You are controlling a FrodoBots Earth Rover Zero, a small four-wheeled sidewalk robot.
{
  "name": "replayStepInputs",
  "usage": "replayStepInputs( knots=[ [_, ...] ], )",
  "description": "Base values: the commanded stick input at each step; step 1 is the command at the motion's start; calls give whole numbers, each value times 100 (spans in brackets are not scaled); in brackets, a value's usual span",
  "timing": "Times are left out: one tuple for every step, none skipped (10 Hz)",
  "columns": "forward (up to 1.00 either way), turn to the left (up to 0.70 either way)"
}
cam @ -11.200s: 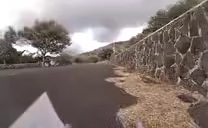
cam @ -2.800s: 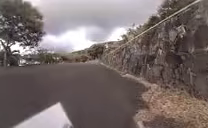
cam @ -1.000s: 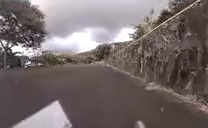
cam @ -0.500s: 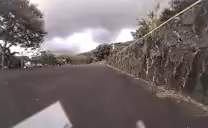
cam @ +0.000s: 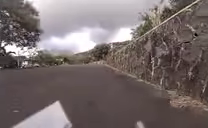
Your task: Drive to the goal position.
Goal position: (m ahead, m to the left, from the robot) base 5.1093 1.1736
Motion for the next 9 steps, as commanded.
replayStepInputs(
  knots=[
    [100, 0],
    [100, 0],
    [100, -2],
    [100, -5],
    [100, -6],
    [100, 0],
    [100, 0],
    [100, -3],
    [100, -12]
  ],
)
